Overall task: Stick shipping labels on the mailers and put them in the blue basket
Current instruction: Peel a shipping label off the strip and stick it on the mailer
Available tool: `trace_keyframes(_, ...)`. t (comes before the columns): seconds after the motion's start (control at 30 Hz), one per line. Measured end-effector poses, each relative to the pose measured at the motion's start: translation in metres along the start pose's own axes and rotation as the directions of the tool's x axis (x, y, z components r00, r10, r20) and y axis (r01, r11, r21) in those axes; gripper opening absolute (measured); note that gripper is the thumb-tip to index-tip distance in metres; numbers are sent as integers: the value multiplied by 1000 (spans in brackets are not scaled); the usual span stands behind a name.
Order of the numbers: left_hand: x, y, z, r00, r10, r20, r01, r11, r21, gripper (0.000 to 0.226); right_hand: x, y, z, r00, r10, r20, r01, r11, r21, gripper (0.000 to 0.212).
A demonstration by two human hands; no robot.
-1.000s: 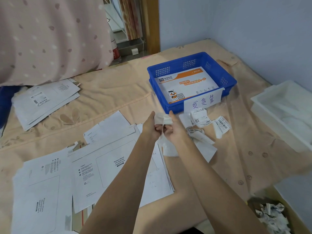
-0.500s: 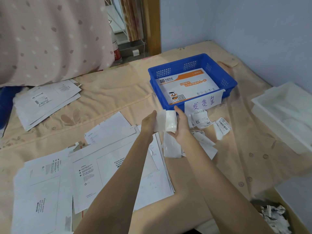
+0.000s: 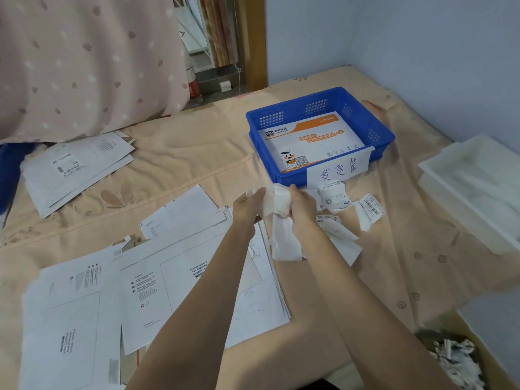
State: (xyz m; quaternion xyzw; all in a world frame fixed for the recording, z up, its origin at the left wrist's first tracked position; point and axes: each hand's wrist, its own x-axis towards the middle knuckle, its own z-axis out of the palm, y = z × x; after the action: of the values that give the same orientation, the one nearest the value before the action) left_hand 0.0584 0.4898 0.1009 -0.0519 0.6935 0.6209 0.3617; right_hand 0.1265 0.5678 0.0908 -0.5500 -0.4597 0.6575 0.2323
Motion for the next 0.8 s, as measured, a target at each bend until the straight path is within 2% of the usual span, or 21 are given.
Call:
trace_keyframes(0.1,2,-2,1,998,-48,-43,46,998,-41,19,4,2,-1,989,146,31,-148,984,102,32)
trace_keyframes(0.2,3,-6,0,995,-5,-99,8,1000,25,29,4,4,-1,967,213,143,-237,955,180,52)
trace_keyframes(0.27,4,-7,0,995,29,-92,-24,998,50,25,2,4,-3,955,225,192,-249,963,108,42)
trace_keyframes(0.33,2,-5,2,994,16,-109,-12,999,39,38,0,7,-4,926,263,270,-287,956,53,29)
trace_keyframes(0.43,1,-1,1,995,-76,-62,74,996,-46,50,-2,9,-4,909,275,314,-336,928,161,26)
trace_keyframes(0.53,0,-2,-4,992,-68,106,69,998,-6,48,5,12,-5,933,271,236,-309,941,141,34)
trace_keyframes(0.6,0,-6,-7,980,-4,199,3,1000,7,34,9,13,-5,948,226,224,-251,963,94,40)
trace_keyframes(0.7,-2,-9,-7,979,54,194,-49,998,-33,10,12,16,-6,966,172,193,-185,982,49,54)
trace_keyframes(0.8,-2,-6,-6,978,66,197,-68,998,2,10,10,15,-10,970,127,209,-137,990,36,54)
